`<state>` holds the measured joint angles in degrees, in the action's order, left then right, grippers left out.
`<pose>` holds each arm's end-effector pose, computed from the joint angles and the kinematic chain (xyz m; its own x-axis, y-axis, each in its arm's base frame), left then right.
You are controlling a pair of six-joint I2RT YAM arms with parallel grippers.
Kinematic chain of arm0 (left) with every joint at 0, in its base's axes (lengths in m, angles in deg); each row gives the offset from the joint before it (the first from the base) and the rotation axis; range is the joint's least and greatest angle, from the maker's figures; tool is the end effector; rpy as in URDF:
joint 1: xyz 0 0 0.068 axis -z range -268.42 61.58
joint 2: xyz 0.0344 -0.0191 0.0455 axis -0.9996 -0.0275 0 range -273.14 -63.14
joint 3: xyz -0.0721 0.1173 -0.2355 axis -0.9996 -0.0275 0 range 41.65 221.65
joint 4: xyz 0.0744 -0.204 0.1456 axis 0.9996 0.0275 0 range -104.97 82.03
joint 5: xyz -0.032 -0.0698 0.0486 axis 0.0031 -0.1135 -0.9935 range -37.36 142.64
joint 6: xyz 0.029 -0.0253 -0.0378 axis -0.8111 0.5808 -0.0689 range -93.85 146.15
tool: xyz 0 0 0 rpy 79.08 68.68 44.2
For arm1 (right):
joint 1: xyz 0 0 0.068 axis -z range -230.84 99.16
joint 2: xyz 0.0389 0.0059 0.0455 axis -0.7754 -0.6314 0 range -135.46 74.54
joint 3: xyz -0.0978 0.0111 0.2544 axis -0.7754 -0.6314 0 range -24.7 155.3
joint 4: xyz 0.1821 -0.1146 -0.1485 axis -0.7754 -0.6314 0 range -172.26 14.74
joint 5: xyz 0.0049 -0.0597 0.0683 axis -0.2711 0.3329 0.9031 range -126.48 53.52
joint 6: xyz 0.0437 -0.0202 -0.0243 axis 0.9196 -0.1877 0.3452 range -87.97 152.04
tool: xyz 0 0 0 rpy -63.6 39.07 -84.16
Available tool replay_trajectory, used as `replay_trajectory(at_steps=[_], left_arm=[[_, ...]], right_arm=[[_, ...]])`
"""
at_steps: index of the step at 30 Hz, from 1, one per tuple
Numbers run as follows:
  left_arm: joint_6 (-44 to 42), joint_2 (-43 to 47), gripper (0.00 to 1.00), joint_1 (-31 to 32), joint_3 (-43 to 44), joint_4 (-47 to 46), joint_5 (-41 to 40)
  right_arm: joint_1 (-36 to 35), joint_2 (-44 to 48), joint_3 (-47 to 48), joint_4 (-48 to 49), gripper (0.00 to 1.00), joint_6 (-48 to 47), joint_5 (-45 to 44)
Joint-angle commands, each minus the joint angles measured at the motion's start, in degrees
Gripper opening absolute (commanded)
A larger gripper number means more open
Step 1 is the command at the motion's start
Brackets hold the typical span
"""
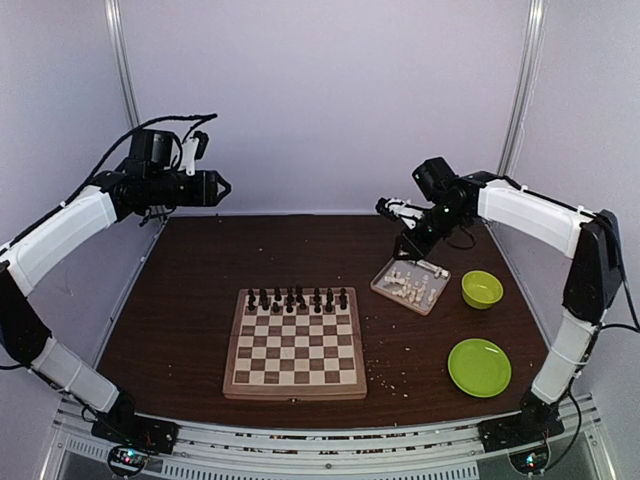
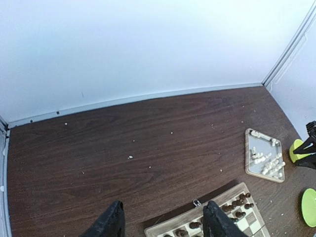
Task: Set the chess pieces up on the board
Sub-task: Move the storage box to the center of the board.
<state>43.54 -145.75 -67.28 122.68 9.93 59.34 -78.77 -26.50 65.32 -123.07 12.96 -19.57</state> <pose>0.3066 -0.1232 0.3797 -0.5330 -0.1120 -0.8387 0.3107 0.8961 -0.3171 0.3294 0.1863 0.2922 -0.5246 -0.6318 -0.5706 -0.7962 0.6014 0.0661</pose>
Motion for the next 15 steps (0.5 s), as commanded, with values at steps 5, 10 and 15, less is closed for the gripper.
replay_trajectory(at_steps=[5, 10, 15], left_arm=[[-1.27, 4.14, 0.59, -2.53, -2.33, -2.84, 2.02], [0.07, 5.90, 0.61, -3.47, -2.63, -2.93, 4.12], [0.33, 5.78, 0.61, -3.76, -2.94, -2.93, 3.93]], right_arm=[[-0.20, -15.40, 10.97, -5.05, 0.30, -2.41, -5.08], [-0.20, -20.36, 14.37, -6.09, 0.29, -3.52, -5.72], [-0.38, -23.09, 15.24, -7.64, 0.30, -4.63, -4.34]])
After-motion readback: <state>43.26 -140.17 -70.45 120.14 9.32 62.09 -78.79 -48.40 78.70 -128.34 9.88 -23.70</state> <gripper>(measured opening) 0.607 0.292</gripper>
